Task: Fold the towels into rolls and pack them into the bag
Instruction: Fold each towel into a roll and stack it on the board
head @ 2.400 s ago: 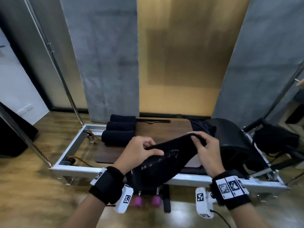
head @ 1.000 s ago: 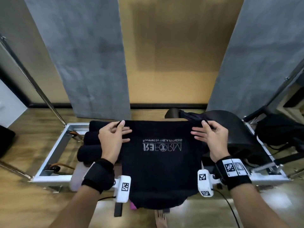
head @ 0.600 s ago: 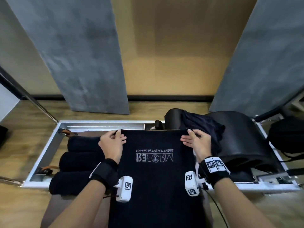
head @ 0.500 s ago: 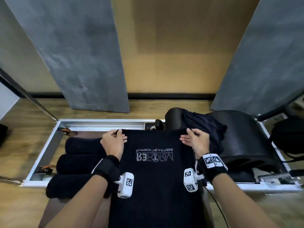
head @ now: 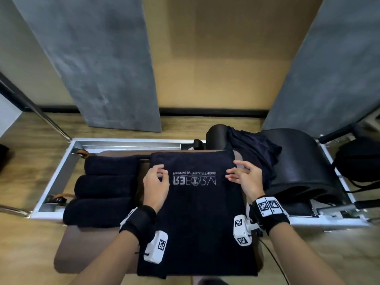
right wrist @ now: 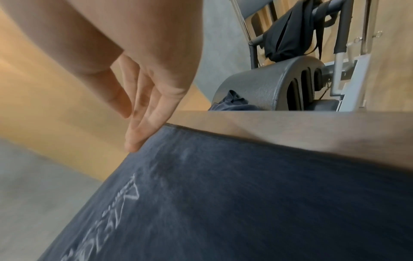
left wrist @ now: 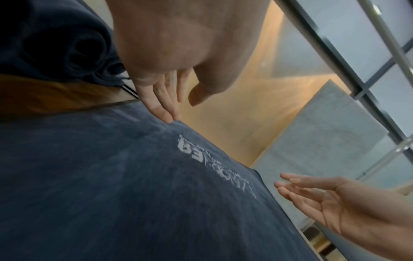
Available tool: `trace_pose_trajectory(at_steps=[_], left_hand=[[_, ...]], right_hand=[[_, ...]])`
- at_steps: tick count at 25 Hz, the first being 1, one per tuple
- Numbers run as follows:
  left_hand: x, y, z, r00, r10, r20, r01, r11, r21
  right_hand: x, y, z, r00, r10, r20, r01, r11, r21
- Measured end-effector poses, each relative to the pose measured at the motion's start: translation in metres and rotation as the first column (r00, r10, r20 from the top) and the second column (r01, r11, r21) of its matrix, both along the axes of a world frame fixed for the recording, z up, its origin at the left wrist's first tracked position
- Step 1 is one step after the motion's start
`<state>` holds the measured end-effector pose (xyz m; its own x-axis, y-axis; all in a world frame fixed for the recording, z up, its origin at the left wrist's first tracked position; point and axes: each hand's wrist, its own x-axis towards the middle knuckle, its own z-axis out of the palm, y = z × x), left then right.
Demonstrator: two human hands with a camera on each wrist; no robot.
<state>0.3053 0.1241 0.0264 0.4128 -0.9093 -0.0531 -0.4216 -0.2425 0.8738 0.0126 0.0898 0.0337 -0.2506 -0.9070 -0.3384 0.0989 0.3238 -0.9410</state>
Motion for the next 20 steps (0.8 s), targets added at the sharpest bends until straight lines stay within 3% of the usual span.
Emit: trace_pose_trajectory(at_steps=[6, 9, 12, 16, 20], left_hand=[[0.013, 0.104, -0.009, 0.986, -0.142, 0.082, 0.142, 0.990, 0.003], [0.022, 0.155, -0.014, 0.968, -0.188, 0.166, 0.185, 0.982, 0.034], [0.034, 0.194, -0.020, 0.943, -0.220, 0.251, 0.201, 0.974, 0.101], [0.043, 0.227, -0.023, 0.892, -0.284, 0.351, 0.229, 0.955, 0.190], [0.037, 0.227, -0.020, 0.854, -0.309, 0.418, 0.252, 0.949, 0.188]], right_hand=[[0.002, 0.115, -0.009, 0.954, 0.188, -0.235, -0.173, 0.982, 0.081], [-0.004, 0.168, -0.019, 0.865, 0.266, -0.426, -0.219, 0.963, 0.158], [-0.012, 0.206, -0.026, 0.769, 0.273, -0.578, -0.174, 0.960, 0.221], [-0.020, 0.232, -0.030, 0.696, 0.272, -0.664, -0.152, 0.960, 0.234], [-0.019, 0.231, -0.026, 0.688, 0.291, -0.665, -0.177, 0.956, 0.235]])
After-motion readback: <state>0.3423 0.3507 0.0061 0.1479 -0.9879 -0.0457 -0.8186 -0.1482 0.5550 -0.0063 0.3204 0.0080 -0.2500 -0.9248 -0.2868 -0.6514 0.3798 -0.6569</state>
